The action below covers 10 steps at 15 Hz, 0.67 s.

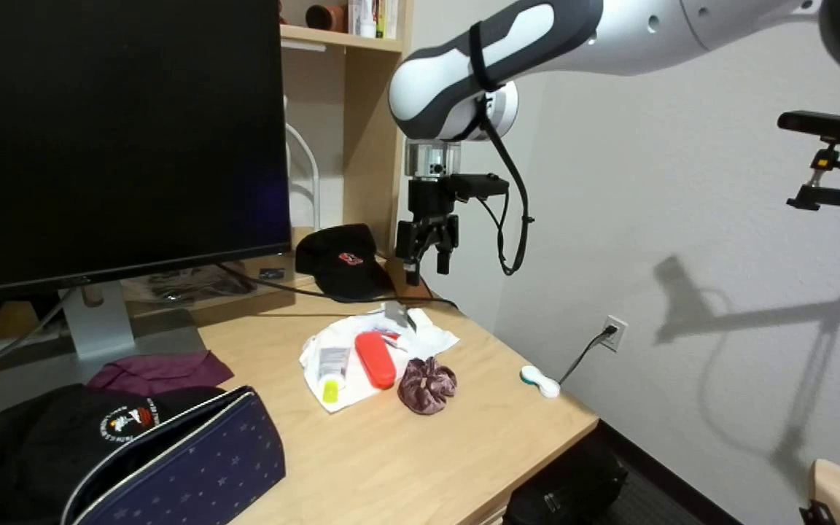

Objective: Take the white lying object and put it upright

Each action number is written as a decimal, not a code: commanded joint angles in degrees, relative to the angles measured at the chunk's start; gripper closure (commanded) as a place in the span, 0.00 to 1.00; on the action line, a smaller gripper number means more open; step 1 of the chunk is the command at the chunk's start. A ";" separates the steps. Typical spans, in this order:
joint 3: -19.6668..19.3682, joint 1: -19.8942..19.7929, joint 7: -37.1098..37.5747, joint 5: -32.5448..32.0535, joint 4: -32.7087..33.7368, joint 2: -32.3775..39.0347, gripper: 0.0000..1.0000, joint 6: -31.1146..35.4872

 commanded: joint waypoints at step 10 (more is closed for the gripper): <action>1.07 -0.24 2.87 0.64 8.10 6.30 0.00 -3.02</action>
